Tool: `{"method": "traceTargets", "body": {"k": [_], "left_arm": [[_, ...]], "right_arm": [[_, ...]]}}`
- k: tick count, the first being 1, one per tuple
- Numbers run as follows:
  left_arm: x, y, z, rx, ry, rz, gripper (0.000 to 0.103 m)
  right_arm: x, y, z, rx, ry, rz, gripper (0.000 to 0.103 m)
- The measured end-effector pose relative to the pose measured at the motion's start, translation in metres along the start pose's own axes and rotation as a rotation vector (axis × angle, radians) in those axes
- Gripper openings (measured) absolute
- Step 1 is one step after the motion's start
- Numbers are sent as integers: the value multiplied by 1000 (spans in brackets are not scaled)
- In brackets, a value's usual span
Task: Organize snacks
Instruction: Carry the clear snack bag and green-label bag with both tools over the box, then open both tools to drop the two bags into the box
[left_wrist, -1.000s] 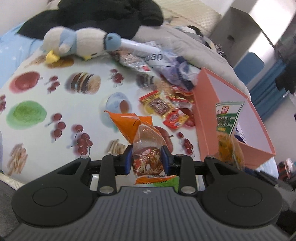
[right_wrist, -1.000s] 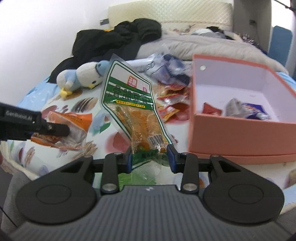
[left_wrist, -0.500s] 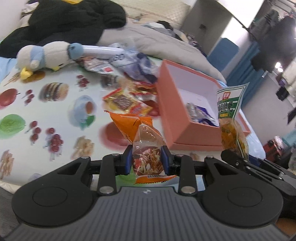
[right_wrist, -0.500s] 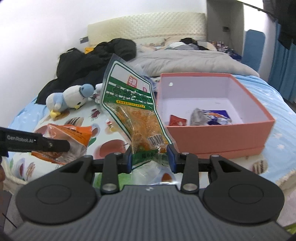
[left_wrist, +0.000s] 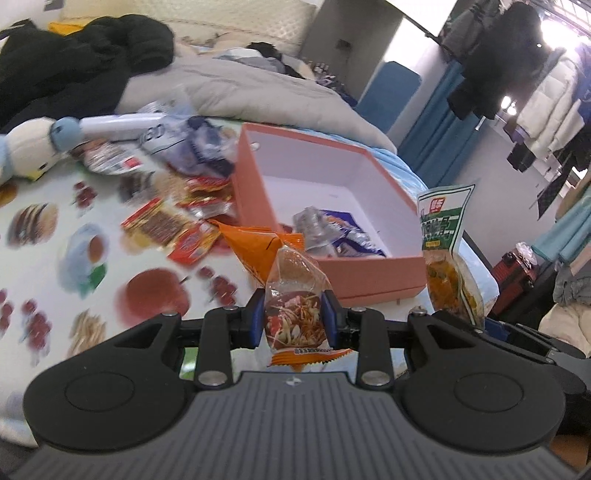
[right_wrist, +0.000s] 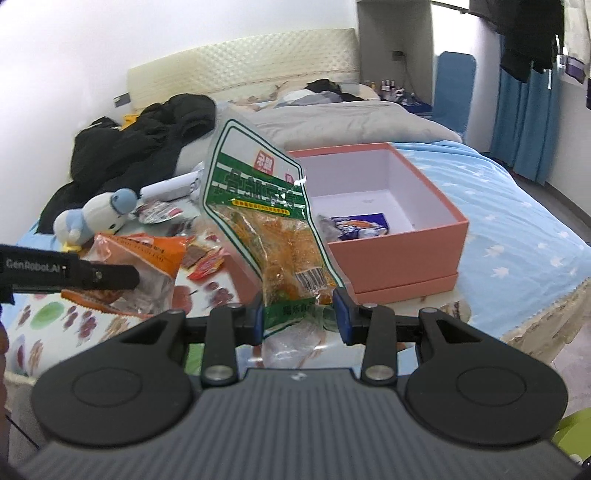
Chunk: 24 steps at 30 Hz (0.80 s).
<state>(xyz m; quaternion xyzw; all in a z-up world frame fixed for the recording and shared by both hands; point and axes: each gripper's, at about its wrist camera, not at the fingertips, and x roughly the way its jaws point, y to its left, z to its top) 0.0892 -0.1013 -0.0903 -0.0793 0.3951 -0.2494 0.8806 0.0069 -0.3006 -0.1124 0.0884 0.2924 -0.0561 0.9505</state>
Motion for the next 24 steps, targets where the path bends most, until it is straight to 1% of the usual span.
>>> {"method": "traceTargets", "body": {"k": [5, 9, 12, 17, 24], "left_arm": [[35, -16, 30, 42, -2, -28, 36], [66, -25, 56, 60, -12, -36, 36], [91, -30, 75, 63, -1, -39, 36], [134, -33, 102, 78, 33, -27, 36], [178, -28, 119, 80, 77, -14, 37]], "right_arm": [[18, -19, 16, 24, -25, -10, 39], [41, -34, 36, 26, -52, -14, 39], [61, -45, 52, 22, -69, -21, 39], [94, -59, 69, 23, -61, -23, 40], [138, -76, 78, 53, -25, -26, 40]]}}
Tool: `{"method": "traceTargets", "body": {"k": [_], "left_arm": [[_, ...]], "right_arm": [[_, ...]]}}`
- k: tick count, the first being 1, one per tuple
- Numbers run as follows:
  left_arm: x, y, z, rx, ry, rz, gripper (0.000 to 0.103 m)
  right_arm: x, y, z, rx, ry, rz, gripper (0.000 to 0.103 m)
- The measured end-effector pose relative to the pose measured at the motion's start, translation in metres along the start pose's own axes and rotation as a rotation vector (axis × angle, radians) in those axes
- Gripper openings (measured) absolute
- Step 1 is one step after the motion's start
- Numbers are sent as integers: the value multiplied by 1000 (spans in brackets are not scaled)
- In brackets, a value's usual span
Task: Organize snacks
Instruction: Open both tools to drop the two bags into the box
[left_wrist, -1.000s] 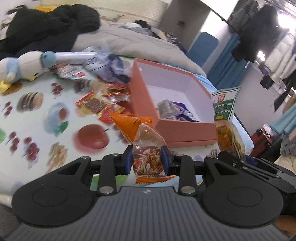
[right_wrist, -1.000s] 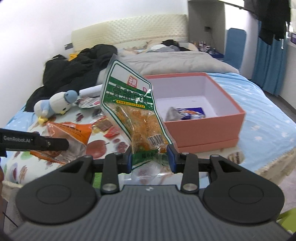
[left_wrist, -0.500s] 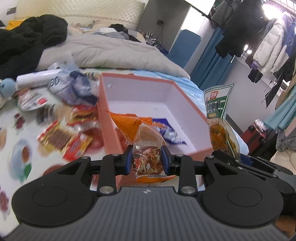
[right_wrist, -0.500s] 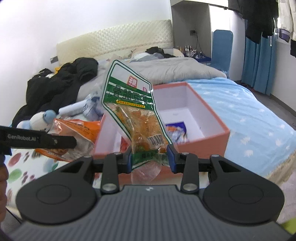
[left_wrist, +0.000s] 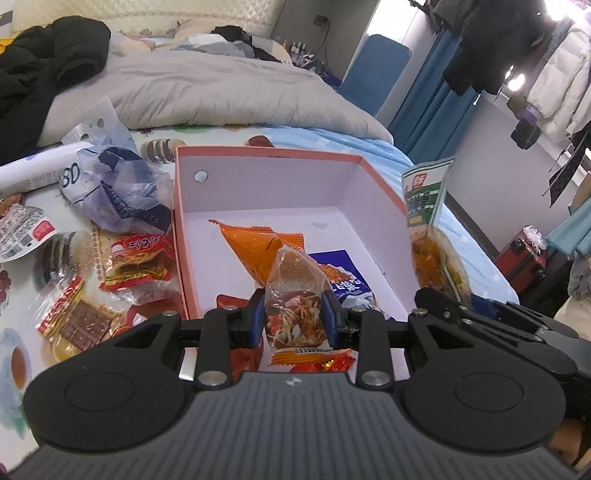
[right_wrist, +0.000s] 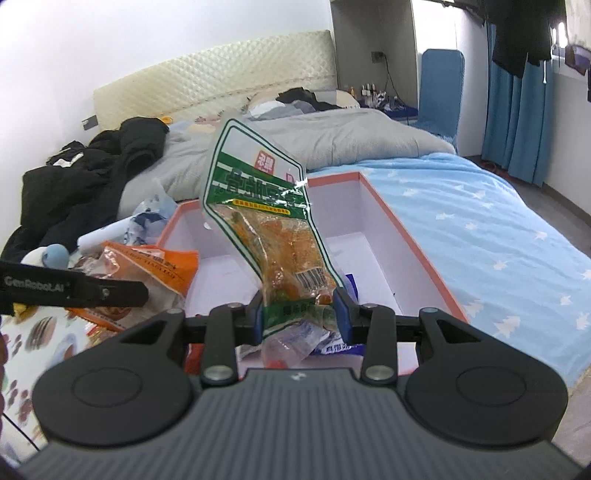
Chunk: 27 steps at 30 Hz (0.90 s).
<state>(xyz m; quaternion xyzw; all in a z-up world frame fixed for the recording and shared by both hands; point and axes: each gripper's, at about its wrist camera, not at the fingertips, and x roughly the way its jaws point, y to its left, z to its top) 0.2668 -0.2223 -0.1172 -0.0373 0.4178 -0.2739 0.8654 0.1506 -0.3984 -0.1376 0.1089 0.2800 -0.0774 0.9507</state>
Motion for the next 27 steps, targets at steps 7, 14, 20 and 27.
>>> {"method": "traceTargets", "body": {"k": [7, 14, 20, 27], "left_arm": [[22, 7, 3, -15, 34, 18, 38], [3, 8, -1, -14, 9, 32, 47], [-34, 3, -10, -15, -36, 32, 47], [-83, 2, -34, -8, -76, 40, 47]], "right_arm": [[32, -7, -1, 17, 52, 3, 46], [32, -4, 2, 18, 49, 5, 66], [6, 3, 1, 13, 16, 20, 66], [-36, 21, -6, 3, -22, 59, 66]]}}
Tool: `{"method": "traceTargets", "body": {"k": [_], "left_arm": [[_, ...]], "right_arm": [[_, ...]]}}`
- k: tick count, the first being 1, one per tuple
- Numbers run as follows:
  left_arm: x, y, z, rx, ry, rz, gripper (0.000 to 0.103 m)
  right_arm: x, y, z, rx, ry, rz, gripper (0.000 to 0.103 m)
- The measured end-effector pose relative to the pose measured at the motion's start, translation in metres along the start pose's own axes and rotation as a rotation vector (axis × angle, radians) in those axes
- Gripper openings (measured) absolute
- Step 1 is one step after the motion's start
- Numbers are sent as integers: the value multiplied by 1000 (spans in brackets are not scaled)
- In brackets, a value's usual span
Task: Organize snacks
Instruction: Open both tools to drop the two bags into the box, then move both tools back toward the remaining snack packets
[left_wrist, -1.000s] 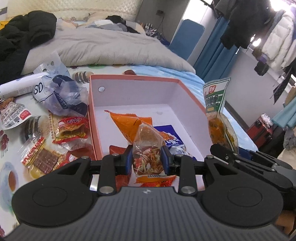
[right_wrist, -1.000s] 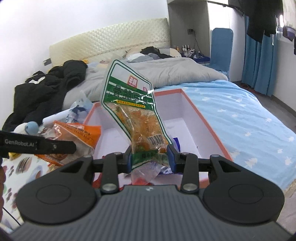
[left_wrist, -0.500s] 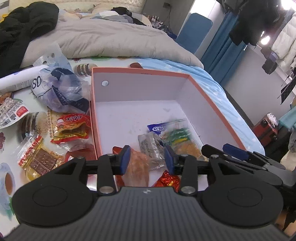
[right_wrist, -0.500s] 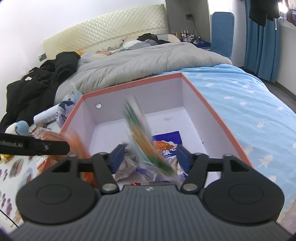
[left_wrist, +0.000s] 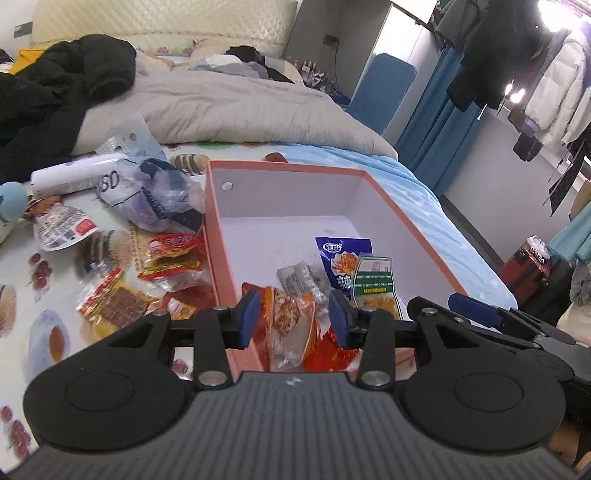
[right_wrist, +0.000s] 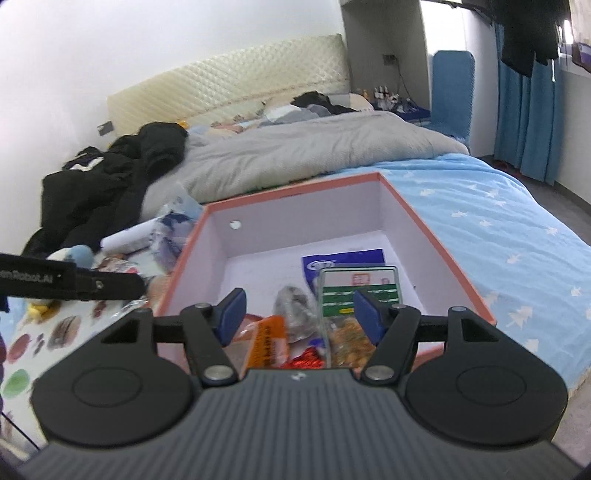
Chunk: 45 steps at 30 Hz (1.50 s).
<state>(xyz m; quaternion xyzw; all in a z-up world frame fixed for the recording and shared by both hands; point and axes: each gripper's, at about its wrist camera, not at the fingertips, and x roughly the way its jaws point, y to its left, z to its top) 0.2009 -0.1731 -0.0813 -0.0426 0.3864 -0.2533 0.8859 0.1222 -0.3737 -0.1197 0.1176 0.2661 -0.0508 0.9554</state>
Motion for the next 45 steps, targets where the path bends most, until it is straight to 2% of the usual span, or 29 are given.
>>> {"method": "traceTargets", "body": {"k": [12, 26, 36, 45], "left_arm": [[-77, 9, -36, -19, -77, 43, 47], [-141, 18, -87, -52, -100, 120, 47], [-160, 41, -120, -116, -68, 148, 47], [-141, 71, -121, -159, -41, 165, 47]], "right_arm": [[-55, 39, -20, -26, -41, 69, 66], [-95, 72, -50, -87, -40, 161, 66], [-115, 97, -80, -131, -7, 214, 66], [-106, 107, -83, -146, 6, 221, 66]]}}
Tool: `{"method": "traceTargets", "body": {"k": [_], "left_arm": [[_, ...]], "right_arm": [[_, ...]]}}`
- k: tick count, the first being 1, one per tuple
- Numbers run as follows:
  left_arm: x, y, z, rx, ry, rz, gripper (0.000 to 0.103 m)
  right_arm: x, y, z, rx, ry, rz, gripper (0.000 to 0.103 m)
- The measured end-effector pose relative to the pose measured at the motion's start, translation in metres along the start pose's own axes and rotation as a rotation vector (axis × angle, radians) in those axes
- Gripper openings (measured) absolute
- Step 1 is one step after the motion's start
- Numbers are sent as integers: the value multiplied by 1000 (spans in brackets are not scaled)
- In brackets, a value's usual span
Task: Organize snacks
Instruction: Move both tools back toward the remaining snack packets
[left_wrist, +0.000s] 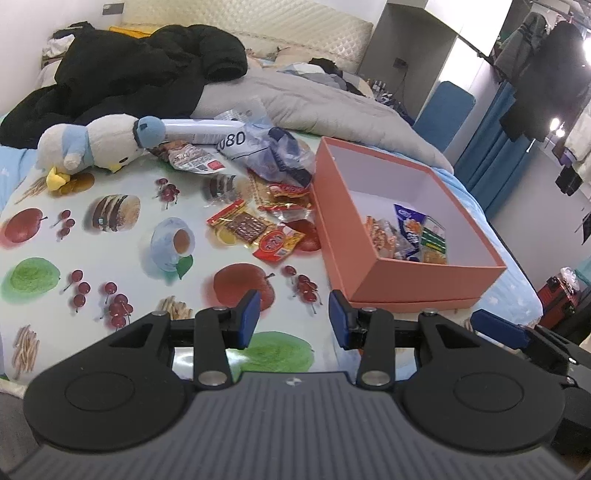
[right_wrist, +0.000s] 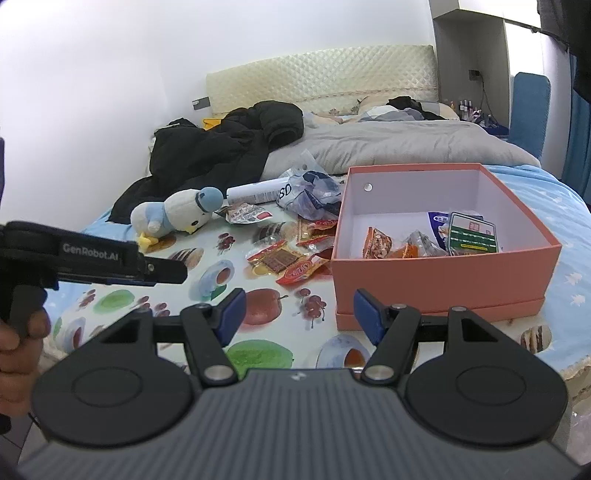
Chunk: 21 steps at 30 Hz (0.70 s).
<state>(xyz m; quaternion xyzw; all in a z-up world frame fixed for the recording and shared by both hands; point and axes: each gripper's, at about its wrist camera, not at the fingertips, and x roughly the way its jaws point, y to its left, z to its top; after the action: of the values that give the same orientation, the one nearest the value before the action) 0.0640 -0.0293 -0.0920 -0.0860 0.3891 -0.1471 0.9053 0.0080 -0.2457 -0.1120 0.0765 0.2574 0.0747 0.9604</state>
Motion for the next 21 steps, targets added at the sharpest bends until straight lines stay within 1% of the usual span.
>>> {"method": "traceTargets", "body": {"k": [5, 11, 17, 21], "left_arm": [[27, 14, 9, -7, 23, 6, 47], [65, 40, 20, -24, 45, 27, 47], [95, 70, 37, -52, 43, 48, 47], [113, 89, 49, -61, 41, 68, 52]], "right_arm": [[21, 4, -1, -24, 28, 8, 66], [53, 18, 3, -59, 52, 35, 66], [86, 32, 10, -100, 73, 52, 66], [106, 37, 18, -100, 85, 58, 66]]}}
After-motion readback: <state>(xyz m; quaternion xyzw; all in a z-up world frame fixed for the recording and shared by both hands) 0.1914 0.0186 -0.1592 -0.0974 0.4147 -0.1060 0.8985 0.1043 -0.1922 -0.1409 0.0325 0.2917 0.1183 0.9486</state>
